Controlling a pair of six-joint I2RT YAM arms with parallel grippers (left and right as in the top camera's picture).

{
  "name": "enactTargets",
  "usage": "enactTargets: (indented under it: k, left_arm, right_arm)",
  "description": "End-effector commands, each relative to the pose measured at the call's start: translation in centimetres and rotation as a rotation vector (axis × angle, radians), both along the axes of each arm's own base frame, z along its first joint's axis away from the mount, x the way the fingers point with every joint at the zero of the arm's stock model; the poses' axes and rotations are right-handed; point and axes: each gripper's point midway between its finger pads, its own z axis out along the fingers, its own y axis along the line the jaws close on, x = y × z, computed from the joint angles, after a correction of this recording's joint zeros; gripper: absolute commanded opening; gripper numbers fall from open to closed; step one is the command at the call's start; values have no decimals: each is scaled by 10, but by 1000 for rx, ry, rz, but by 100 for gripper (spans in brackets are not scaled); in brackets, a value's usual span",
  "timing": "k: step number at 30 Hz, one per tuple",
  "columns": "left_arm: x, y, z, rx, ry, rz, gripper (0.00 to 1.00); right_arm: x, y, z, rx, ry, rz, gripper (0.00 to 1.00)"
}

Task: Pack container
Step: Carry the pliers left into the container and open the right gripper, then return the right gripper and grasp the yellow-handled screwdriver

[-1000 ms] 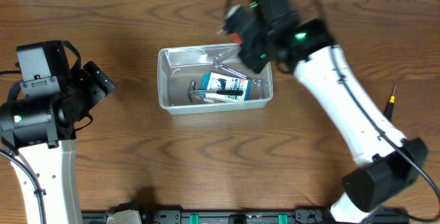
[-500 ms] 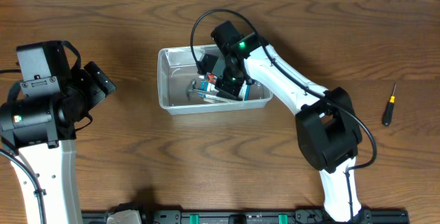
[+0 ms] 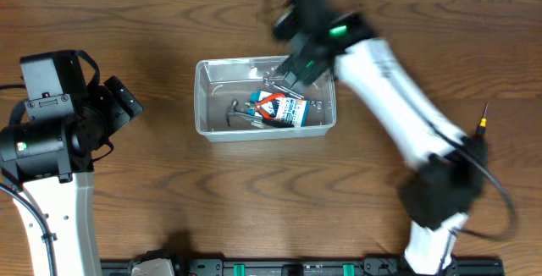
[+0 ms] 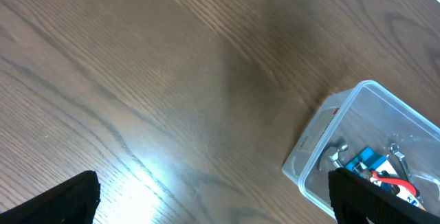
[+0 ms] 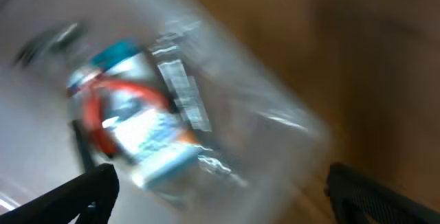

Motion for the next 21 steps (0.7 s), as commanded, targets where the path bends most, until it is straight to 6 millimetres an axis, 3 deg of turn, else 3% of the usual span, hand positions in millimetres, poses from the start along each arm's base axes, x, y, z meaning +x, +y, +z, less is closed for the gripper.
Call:
enactTargets:
  k: [1, 3, 8, 15, 21]
  left_arm:
    - [-2, 4, -2, 16, 15, 5, 99]
    - [-2, 4, -2, 16, 15, 5, 99]
    - [-2, 4, -2, 16, 15, 5, 99]
    - [-2, 4, -2, 20, 17, -2, 99]
    - [-2, 4, -2, 19, 17, -3, 99]
  right_arm:
    - [9, -110, 84, 53, -187, -510, 99]
    - [-8, -174, 101, 93, -181, -739, 99]
    - [-56, -281, 92, 106, -63, -1108, 99]
    - [-106, -359, 24, 94, 151, -1346, 99]
    - [-124, -389, -49, 162, 239, -1372, 99]
